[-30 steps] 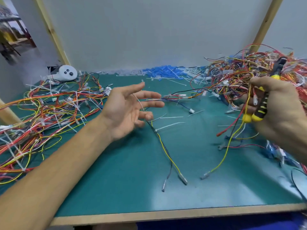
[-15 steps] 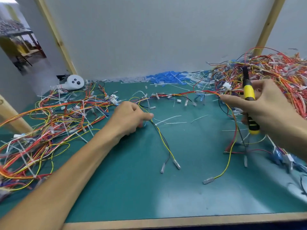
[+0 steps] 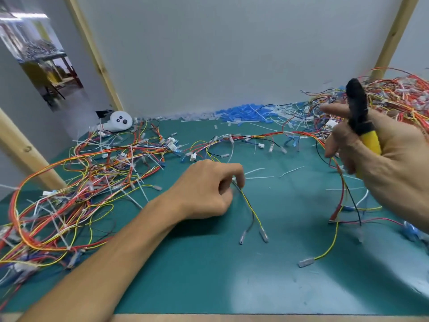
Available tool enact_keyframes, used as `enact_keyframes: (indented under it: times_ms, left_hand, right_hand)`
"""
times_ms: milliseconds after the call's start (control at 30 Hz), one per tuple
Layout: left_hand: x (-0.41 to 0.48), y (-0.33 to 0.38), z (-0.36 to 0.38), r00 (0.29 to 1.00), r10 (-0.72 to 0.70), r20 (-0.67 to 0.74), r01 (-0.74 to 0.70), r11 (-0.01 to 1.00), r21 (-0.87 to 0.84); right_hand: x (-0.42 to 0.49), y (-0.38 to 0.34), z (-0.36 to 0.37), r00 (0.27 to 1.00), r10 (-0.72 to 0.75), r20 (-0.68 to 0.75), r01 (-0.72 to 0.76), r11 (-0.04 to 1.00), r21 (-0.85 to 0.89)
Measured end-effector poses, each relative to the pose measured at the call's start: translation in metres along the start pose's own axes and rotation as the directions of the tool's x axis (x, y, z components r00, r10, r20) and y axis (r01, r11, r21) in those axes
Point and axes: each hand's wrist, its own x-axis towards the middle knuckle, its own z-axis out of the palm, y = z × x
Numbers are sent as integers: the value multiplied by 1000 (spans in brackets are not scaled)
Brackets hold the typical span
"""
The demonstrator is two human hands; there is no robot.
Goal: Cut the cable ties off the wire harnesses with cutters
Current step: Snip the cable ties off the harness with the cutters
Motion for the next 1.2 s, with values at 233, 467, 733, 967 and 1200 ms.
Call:
enact_keyframes:
  times_ms: [233,467,733,967,1200]
  left_hand:
    - [5,-13,15,988,-12,-155,18,999,33]
    - [14,-13,10,844,-96,-527,-30,974,-225]
    - [16,-1,4,766,-444,-465,-198,526,-827]
    - [9,27,6,900,-334,-278,-232,173,-957]
    - [4,38,12,972,-165,-169,-154,97,-983]
  right_hand:
    - [-7,-6,4,994,-109,14,108,954,-278]
    - [-14,-16,12,975,-206,84,222,917,-331]
    - [-17,-19,16,964,-169,204,234,904,-357]
    - [-16,-9,18,958,-89,271,205,876,-437]
    - [-17,-1,24,964,-43,264,166,870,-465]
